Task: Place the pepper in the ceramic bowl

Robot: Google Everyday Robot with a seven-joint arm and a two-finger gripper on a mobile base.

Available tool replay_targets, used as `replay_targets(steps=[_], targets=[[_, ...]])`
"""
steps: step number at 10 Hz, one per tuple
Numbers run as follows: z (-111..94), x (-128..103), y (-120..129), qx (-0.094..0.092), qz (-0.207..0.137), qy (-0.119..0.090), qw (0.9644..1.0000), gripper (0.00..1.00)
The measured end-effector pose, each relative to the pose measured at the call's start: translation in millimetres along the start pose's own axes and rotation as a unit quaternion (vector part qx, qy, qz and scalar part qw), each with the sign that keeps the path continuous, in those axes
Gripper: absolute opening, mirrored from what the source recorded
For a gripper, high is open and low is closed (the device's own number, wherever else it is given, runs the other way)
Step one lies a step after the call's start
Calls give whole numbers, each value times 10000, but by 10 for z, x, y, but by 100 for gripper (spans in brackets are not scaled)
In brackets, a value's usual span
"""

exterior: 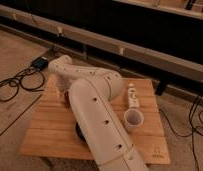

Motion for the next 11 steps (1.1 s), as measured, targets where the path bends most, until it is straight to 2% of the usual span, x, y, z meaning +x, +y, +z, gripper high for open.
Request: replay_targets(steps=[2, 4, 6, 7, 8, 9, 11], targets=[[69, -17, -48, 5, -5, 102, 9999, 63], [93, 0, -69, -3, -18, 223, 9997, 48], [74, 69, -79, -38, 9, 384, 9993, 24], [44, 105, -67, -52, 45, 436, 9990, 16], [-32, 127, -30, -71, 79, 454, 9989, 6], [-118, 165, -13, -77, 126, 461, 9988, 1], [-339, 300, -6, -50, 243, 462, 9986, 0]])
